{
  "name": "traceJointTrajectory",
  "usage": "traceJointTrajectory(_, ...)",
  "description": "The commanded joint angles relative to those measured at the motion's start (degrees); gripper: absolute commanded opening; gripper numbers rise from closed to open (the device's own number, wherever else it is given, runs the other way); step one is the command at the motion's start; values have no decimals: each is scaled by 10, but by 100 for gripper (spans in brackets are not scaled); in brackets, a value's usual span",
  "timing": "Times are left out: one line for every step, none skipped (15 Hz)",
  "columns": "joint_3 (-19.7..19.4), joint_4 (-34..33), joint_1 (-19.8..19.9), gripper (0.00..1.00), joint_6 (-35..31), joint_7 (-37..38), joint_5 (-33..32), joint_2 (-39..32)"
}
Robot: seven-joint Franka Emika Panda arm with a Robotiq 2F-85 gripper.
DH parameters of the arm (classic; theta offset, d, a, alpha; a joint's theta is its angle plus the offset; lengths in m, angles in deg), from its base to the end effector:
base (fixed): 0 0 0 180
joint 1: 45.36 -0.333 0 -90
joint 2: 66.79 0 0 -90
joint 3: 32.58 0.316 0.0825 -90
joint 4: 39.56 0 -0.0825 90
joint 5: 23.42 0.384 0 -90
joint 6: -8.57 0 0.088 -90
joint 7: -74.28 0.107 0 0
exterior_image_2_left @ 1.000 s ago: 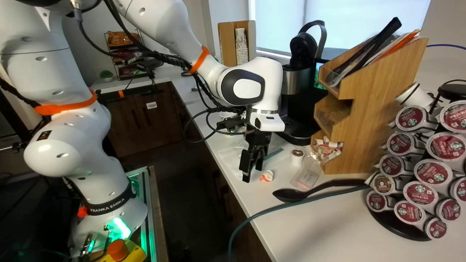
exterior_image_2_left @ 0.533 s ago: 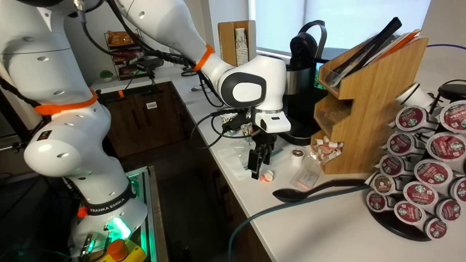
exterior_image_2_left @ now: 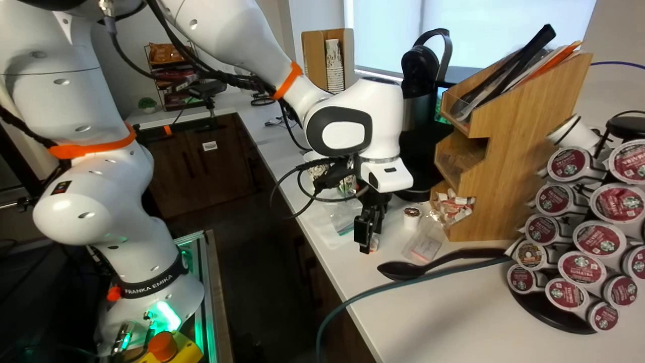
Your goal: Put the items on the table in the cup
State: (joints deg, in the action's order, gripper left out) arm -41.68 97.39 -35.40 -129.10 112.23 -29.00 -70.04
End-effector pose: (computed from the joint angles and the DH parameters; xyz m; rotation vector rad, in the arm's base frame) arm 0.4654 -0.1618 0.2912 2.7428 -1.3615 -0.0477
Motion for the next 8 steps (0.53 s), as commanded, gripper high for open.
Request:
traceJointTrajectory(-4,8,-5,51,-20,-21,21,-8)
traceJointTrajectory(-4,9,-6,42,-23,-21,21,-9)
traceJointTrajectory(-3,9,-7,35,-25,-22,22,-10)
traceJointTrajectory(-3,9,-7,28,-28,-23,23,-12)
traceJointTrajectory(-3,9,-8,19,-30,-22,22,-12)
traceJointTrajectory(-3,9,-9,12,-33,-21,23,-12)
traceJointTrajectory(-3,10,-10,4,-37,-20,22,-11)
traceJointTrajectory(-3,10,-11,1,-38,-19,20,-9)
